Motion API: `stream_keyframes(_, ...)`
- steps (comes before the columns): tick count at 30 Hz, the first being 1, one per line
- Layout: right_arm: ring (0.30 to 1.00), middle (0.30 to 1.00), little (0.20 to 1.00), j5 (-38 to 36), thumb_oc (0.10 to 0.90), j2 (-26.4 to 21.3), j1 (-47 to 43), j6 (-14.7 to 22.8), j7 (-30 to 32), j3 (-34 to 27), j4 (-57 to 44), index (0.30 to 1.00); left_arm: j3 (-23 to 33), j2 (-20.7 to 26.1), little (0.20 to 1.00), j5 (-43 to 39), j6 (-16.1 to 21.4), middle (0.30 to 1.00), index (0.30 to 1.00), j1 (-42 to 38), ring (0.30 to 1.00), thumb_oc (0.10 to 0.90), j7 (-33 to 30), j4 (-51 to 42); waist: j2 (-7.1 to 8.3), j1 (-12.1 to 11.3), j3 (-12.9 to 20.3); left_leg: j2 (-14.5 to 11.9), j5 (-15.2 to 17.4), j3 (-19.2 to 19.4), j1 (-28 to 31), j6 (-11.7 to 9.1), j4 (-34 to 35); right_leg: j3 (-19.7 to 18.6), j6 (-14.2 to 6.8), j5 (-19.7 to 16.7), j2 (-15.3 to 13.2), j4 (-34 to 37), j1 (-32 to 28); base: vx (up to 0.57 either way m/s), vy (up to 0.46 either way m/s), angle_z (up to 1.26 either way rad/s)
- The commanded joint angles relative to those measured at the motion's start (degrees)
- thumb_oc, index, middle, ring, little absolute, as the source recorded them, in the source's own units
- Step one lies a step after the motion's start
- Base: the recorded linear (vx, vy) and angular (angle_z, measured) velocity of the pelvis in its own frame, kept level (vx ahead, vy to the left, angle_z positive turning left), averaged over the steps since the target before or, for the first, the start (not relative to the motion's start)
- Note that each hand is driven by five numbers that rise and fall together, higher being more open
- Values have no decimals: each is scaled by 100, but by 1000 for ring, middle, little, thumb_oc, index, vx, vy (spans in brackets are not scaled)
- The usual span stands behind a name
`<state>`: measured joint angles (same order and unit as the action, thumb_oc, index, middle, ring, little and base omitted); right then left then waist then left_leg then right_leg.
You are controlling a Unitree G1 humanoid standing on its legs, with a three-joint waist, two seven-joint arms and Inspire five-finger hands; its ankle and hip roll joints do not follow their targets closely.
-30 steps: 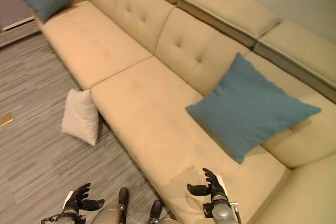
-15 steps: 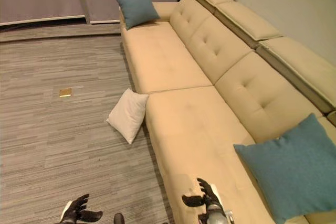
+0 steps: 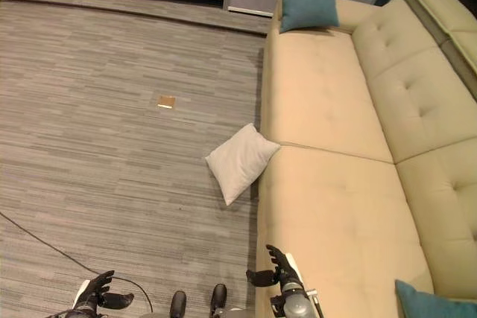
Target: Pick up all the scattered cushions and arrange them neatly on the sofa.
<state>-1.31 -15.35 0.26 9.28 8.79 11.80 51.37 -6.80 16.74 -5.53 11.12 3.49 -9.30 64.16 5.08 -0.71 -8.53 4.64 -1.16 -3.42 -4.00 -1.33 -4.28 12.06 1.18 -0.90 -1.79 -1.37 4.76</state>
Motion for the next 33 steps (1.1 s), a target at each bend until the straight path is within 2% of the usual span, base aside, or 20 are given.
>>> stream_keyframes(1, 900, 900, 900, -178, 800, -400, -63, 254, 98, -130, -289, 900, 52, 29, 900, 12, 212, 900, 900, -93, 900, 800, -74, -115, 146, 102, 26, -277, 715, 925, -469, -246, -1017, -130, -552, 181, -164, -27, -189, 46, -5, 29)
stream_keyframes(2, 900, 900, 900, -178, 800, -400, -64, 255, 98, -129, -288, 900, 52, 29, 900, 12, 212, 900, 900, -93, 900, 800, -74, -115, 143, 101, 30, -283, 726, 925, -485, -247, -1040, -130, -550, 180, -159, -27, -183, 112, -2, 10)
stream_keyframes(3, 900, 900, 900, -174, 800, -387, -39, 223, 95, -103, -252, 900, 51, 44, 900, -1, 183, 900, 900, -66, 900, 800, -75, -145, 182, 87, 56, -485, 703, 1173, -613, -186, -1058, -53, -539, 252, -192, -3, -276, 144, 12, 5)
stream_keyframes(4, 900, 900, 900, -166, 800, -386, -25, 203, 97, -100, -235, 900, 68, 60, 900, 5, 156, 900, 900, -44, 900, 800, -68, -148, 191, 72, 99, -564, 645, 1226, -652, -148, -904, -37, -542, 289, -187, 13, -319, 204, 21, 15)
stream_keyframes(6, 900, 900, 900, -151, 800, -375, -20, 195, 105, -80, -222, 900, 74, 71, 900, 19, 141, 900, 900, -35, 900, 800, -62, -133, 205, 56, 124, -595, 594, 1229, -702, -130, -812, -37, -541, 321, -176, 24, -363, 163, 29, 31)
stream_keyframes(7, 900, 900, 900, -129, 800, -354, -18, 172, 120, -35, -201, 900, 68, 98, 900, 22, 126, 900, 900, -15, 900, 800, -81, -120, 250, -10, 151, -703, 340, 1164, -939, -158, -649, -76, -531, 430, -135, 43, -485, 201, 47, 17)
stream_keyframes(9, 900, 900, 900, -133, 800, -337, -9, 172, 123, -24, -209, 900, 61, 119, 900, 13, 125, 900, 900, -14, 900, 800, -90, -132, 264, -39, 152, -760, 198, 1139, -1041, -201, -567, -91, -523, 484, -115, 42, -536, 209, 84, 0)
stream_keyframes(10, 900, 900, 900, -133, 800, -317, 6, 166, 104, -20, -275, 900, 42, 149, 900, -13, 115, 900, 900, -10, 900, 800, -68, -187, 250, -71, 171, -869, 17, 1253, -1081, -231, -336, -91, -526, 591, -85, -3, -638, 231, 160, -12)
stream_keyframes(15, 900, 900, 900, -65, 800, -218, 34, 168, 84, -26, -311, 900, 0, 187, 900, 154, 98, 900, 900, -4, 900, 800, -16, -132, 233, -25, 294, -735, 18, 1235, -704, -136, 37, -136, -645, 566, -202, -374, -630, 199, 184, -12)
stream_keyframes(16, 900, 900, 900, -44, 800, -195, 29, 167, 75, -13, -321, 900, -12, 196, 900, 166, 94, 900, 900, -7, 900, 800, 5, -147, 220, -23, 304, -680, 45, 1232, -591, -84, 122, -198, -700, 499, -241, -575, -579, 168, 245, -10)
stream_keyframes(17, 900, 900, 900, 17, 800, -150, 7, 156, 44, 31, -346, 900, -1, 260, 900, 190, 79, 900, 900, -30, 900, 800, 44, -202, 181, 12, 273, -572, 118, 1242, -298, 57, 300, -294, -851, 190, -392, -1281, -322, 223, 337, -6)
stream_keyframes(18, 900, 900, 900, 57, 800, -137, -34, 151, 44, 65, -342, 900, 5, 298, 900, 205, 78, 900, 900, -43, 900, 800, 28, -233, 161, 34, 233, -531, 146, 1274, -208, 128, 337, -343, -914, -25, -462, -1644, -202, 178, 304, -7)
stream_keyframes(21, 900, 900, 900, 116, 800, -59, -95, 160, 36, 133, -372, 900, 64, 392, 900, 264, 87, 900, 900, -78, 900, 800, 7, -183, 12, 68, 165, -561, 248, 1296, 28, 235, 435, -313, -956, -175, -543, -2434, 189, 109, 171, -10)
stream_keyframes(23, 900, 900, 900, 145, 800, -50, -80, 145, 22, 165, -391, 900, 103, 412, 900, 235, 83, 900, 900, -72, 900, 800, 7, -172, -33, 107, 153, -526, 338, 1277, 235, 262, 505, -272, -892, -130, -539, -2508, 423, 265, 136, -4)
stream_keyframes(24, 900, 900, 900, 141, 800, -54, -84, 119, 14, 176, -298, 900, 115, 389, 900, 191, 85, 900, 900, -76, 900, 800, -2, -171, -41, 152, 167, -445, 454, 1228, 416, 249, 594, -119, -821, 8, -471, -1799, 593, 355, 123, -6)
stream_keyframes(25, 900, 900, 900, 140, 800, -55, -84, 120, 14, 176, -297, 900, 115, 388, 900, 191, 85, 900, 900, -75, 900, 800, -2, -171, -48, 158, 154, -452, 459, 1220, 436, 246, 598, -108, -819, 10, -464, -1786, 566, 302, 36, -24)
stream_keyframes(28, 900, 900, 900, 112, 800, -72, -160, 85, -1, 171, -144, 900, 119, 316, 900, 160, 68, 900, 900, -122, 900, 800, 24, -13, 12, 253, 114, -321, 608, 1109, 637, 215, 610, 38, -884, -245, -393, -712, 796, 223, -10, -16)
stream_keyframes(29, 900, 900, 900, 118, 800, -92, -174, 76, -5, 165, -125, 900, 141, 293, 900, 148, 73, 900, 900, -152, 900, 800, 17, 57, 29, 274, 100, -284, 675, 1081, 702, 206, 588, 97, -933, -370, -395, -510, 859, 267, -22, 6)
stream_keyframes(31, 900, 900, 900, 140, 800, -104, -131, 83, -6, 172, -98, 900, 144, 238, 900, 182, 83, 900, 900, -161, 900, 800, 41, 123, 61, 284, 126, -214, 814, 1019, 816, 198, 525, 136, -947, -368, -379, -235, 715, 207, -18, 22)
stream_keyframes(33, 900, 900, 900, 151, 800, -105, -74, 87, -7, 185, -107, 900, 128, 206, 900, 219, 82, 900, 900, -131, 900, 800, 36, 123, 71, 299, 154, -190, 886, 1011, 866, 203, 492, 32, -888, -351, -314, -241, 643, 169, -22, 10)
